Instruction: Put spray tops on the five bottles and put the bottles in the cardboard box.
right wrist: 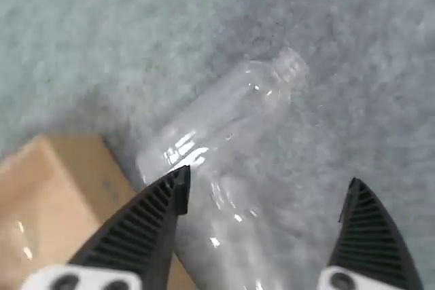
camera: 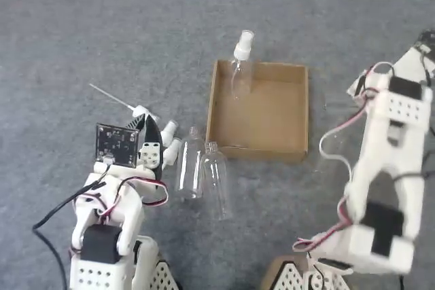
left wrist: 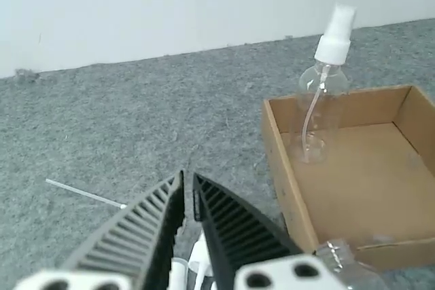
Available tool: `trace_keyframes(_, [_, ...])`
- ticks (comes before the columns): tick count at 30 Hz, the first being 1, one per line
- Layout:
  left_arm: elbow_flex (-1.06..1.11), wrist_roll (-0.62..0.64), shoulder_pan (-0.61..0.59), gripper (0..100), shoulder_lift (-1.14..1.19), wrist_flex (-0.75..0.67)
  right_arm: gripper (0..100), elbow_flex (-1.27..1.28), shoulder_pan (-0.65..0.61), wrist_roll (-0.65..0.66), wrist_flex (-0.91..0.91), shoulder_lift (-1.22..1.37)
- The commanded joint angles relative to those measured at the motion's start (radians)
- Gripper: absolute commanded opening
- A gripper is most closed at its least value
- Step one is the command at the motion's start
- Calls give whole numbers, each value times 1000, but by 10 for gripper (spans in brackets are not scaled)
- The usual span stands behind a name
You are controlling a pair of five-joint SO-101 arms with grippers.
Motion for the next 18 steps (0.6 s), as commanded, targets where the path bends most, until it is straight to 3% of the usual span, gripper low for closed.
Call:
trace_keyframes(1, [-8,12,5,12,-9,-29,299,-161,4,-146,-25,96])
trace_keyframes(8, [-5,12,6,12,-9,-29,299,-296,-21,-298,-36,278])
trace_keyframes(18, [-5,12,6,12,-9,-29,295,-379,-16,-313,-36,453])
